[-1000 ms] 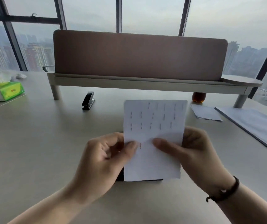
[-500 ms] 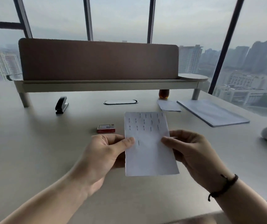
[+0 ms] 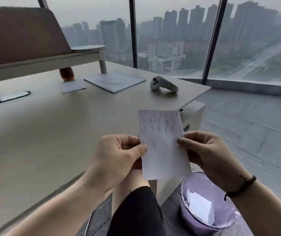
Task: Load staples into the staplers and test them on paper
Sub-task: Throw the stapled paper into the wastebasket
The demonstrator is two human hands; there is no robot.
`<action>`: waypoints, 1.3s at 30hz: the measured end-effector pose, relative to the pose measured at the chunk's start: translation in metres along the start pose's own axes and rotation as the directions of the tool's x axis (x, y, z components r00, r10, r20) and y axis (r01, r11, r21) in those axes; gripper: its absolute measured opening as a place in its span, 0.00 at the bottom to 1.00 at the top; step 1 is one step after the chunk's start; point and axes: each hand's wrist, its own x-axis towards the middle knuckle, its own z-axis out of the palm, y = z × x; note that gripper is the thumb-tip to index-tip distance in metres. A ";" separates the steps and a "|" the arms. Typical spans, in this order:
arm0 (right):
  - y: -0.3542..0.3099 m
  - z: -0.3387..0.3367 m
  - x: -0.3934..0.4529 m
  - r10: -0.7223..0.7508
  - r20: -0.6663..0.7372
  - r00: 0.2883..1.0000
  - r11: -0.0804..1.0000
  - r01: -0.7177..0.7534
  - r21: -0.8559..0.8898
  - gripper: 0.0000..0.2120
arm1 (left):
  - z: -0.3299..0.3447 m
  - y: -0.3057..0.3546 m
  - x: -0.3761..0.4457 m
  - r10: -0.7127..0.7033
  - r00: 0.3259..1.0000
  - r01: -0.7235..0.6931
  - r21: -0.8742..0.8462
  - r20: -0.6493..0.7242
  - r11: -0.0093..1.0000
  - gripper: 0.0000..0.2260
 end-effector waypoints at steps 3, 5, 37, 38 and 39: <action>0.019 -0.054 -0.010 0.057 -0.101 0.993 0.998 -0.056 0.013 0.09 | 0.051 -0.017 0.016 -0.055 0.993 0.050 0.049 0.105 0.998 0.05; 0.035 -0.087 -0.012 0.094 -0.176 0.980 0.996 -0.092 0.019 0.11 | 0.081 -0.035 0.030 -0.111 0.983 0.100 0.077 0.147 0.992 0.06; 0.406 -0.314 0.088 0.544 -0.730 0.413 0.652 -0.756 0.058 0.06 | 0.261 -0.356 0.172 -0.474 0.844 0.189 0.688 0.252 0.701 0.09; 0.400 -0.308 0.092 0.537 -0.733 0.417 0.653 -0.756 0.048 0.07 | 0.260 -0.356 0.173 -0.455 0.854 0.172 0.691 0.250 0.702 0.09; 0.401 -0.306 0.095 0.539 -0.736 0.410 0.651 -0.757 0.055 0.10 | 0.258 -0.356 0.173 -0.444 0.861 0.161 0.695 0.248 0.701 0.09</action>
